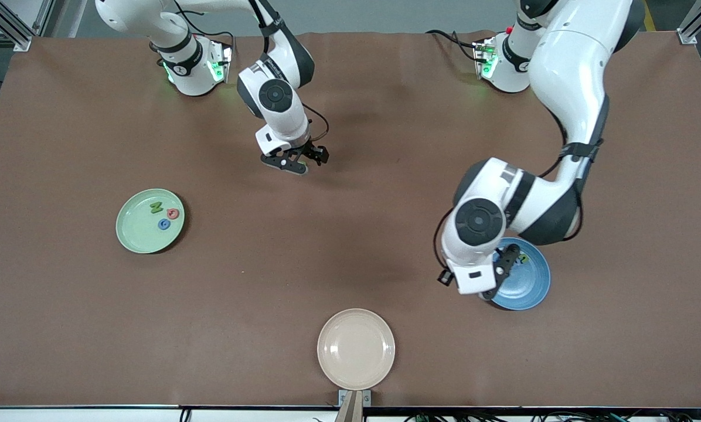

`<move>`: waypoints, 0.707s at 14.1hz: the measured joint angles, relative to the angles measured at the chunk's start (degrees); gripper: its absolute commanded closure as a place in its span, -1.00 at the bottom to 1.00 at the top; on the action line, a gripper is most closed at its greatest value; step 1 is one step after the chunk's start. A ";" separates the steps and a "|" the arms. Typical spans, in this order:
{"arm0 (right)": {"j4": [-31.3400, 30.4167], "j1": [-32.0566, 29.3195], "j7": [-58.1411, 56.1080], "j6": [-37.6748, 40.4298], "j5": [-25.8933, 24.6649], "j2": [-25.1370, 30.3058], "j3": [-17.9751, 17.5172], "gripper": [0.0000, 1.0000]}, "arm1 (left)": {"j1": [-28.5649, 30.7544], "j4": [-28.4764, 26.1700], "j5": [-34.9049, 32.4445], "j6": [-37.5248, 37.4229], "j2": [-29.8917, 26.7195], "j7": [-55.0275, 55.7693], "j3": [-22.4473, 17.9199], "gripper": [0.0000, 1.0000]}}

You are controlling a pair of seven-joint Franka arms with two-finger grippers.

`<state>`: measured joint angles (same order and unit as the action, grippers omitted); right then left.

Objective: Sort upper and lower case letters into plates
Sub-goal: 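Drop the blue x on the blue plate while the right gripper grasps the B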

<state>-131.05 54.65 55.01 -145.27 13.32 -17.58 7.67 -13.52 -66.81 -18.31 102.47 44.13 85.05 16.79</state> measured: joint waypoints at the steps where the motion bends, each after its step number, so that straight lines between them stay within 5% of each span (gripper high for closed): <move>1: -0.08 0.00 0.00 -0.76 0.00 -0.83 0.15 -0.95 | 1.40 -0.64 0.00 -0.79 -0.36 -1.85 -0.03 1.00; 6: -0.18 0.00 0.00 -2.65 0.00 -3.18 0.52 -0.65 | 10.82 -7.61 0.00 -0.72 -3.56 -13.57 0.02 1.00; 10: -0.23 0.02 0.01 -3.73 0.01 -4.79 0.54 -0.34 | 17.06 -13.93 0.00 6.76 -4.06 -18.63 0.45 1.00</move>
<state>-131.27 54.68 55.03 -149.00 13.33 -22.37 8.21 3.55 -80.74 -18.31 109.24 40.07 66.42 17.24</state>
